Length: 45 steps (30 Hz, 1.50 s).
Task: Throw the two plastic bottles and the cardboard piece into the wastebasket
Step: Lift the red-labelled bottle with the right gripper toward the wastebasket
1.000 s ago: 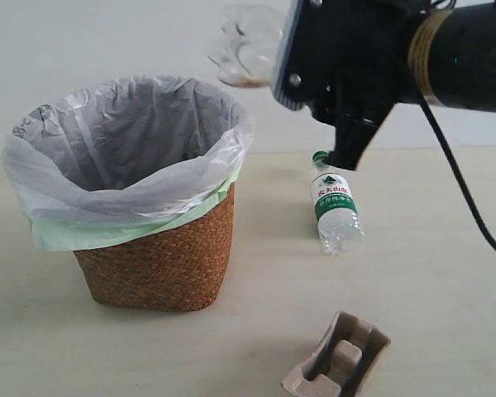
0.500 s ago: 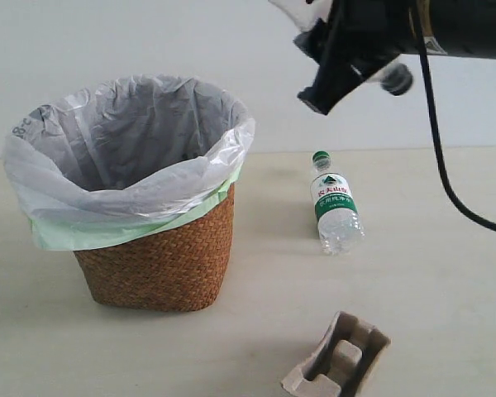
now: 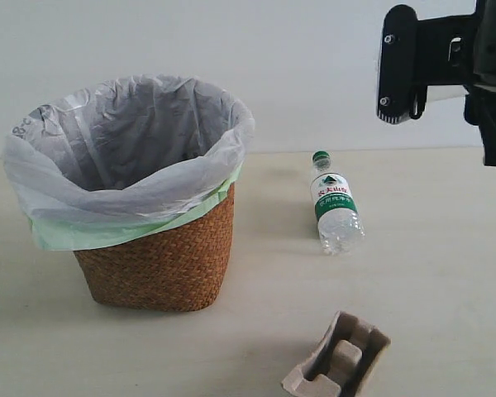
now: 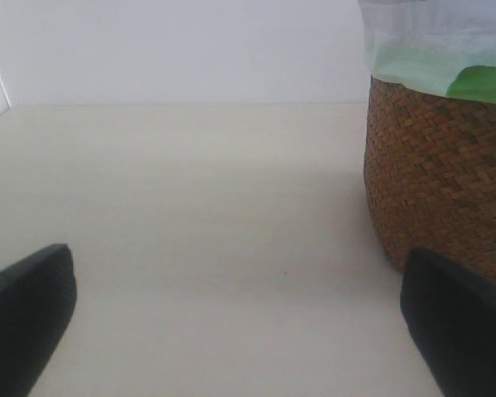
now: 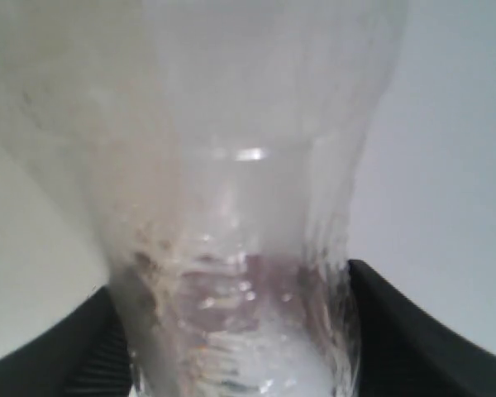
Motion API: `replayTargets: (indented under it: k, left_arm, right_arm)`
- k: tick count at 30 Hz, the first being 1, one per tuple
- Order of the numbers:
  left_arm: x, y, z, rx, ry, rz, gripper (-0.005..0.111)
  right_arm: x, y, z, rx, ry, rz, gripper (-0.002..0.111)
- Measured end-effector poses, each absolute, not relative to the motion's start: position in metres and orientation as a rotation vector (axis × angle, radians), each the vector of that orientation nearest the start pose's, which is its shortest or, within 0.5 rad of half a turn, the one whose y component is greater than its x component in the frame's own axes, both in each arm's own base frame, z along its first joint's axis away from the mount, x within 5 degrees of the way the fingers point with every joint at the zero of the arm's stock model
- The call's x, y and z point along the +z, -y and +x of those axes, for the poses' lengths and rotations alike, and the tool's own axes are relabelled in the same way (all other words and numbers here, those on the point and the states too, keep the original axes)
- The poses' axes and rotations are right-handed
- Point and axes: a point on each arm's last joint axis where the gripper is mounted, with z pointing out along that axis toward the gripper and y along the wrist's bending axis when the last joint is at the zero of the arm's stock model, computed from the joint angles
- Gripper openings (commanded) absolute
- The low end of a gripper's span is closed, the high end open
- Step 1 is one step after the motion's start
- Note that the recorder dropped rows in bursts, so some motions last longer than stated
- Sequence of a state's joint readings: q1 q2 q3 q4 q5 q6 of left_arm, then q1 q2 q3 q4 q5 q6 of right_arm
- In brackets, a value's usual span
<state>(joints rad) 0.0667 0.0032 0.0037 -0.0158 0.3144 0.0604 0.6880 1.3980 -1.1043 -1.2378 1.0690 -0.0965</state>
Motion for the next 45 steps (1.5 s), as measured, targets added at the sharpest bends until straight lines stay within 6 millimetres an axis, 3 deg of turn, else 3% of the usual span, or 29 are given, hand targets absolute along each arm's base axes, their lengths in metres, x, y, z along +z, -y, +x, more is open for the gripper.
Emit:
replayTargets:
  k: [4,9,14,17,22,28,33,37,41,45]
  left_arm:
    - [0.183,-0.003,0.054,0.075,-1.805,-0.016,0.108]
    - [0.183,-0.003,0.054,0.075,-1.805,-0.016,0.108]
    - [0.183,-0.003,0.054,0.075,-1.805,-0.016,0.108]
    - [0.183,-0.003,0.054,0.075,-1.805,-0.016,0.108]
    - [0.183,-0.003,0.054,0.075,-1.805,-0.016,0.108]
    - [0.183,-0.003,0.054,0.075,-1.805,-0.016,0.108]
    - [0.183,-0.003,0.054,0.075,-1.805,-0.016,0.108]
    - [0.183,-0.003,0.054,0.075,-1.805,-0.016,0.108]
    - [0.183,-0.003,0.054,0.075,-1.805,-0.016,0.108]
    - [0.183,-0.003,0.054,0.075,-1.805,-0.016,0.108]
  right_arm:
    - [0.337,-0.128,0.262,-1.122,-1.807,-1.346,0.0]
    - [0.329,-0.166,0.261,-0.574,-1.723,-1.344,0.0]
    - [0.358,-0.204,0.255,-0.114,-1.535,-1.168,0.0]
    - [0.378,-0.218,0.248,-0.015,-1.448,-1.124,0.0]
    - [0.383,-0.229,0.238,0.009,-1.392,-1.161,0.0]
    - [0.367,-0.223,0.243,-0.181,-1.475,-1.293,0.0]
    - [0.35,-0.192,0.255,-0.692,-1.625,-1.447,0.0]
    - [0.362,-0.163,0.259,-1.137,-1.661,-1.348,0.0]
    - [0.384,-0.146,0.26,-1.482,-1.572,-1.179,0.0]
    - [0.389,-0.145,0.26,-1.523,-1.543,-1.148,0.0]
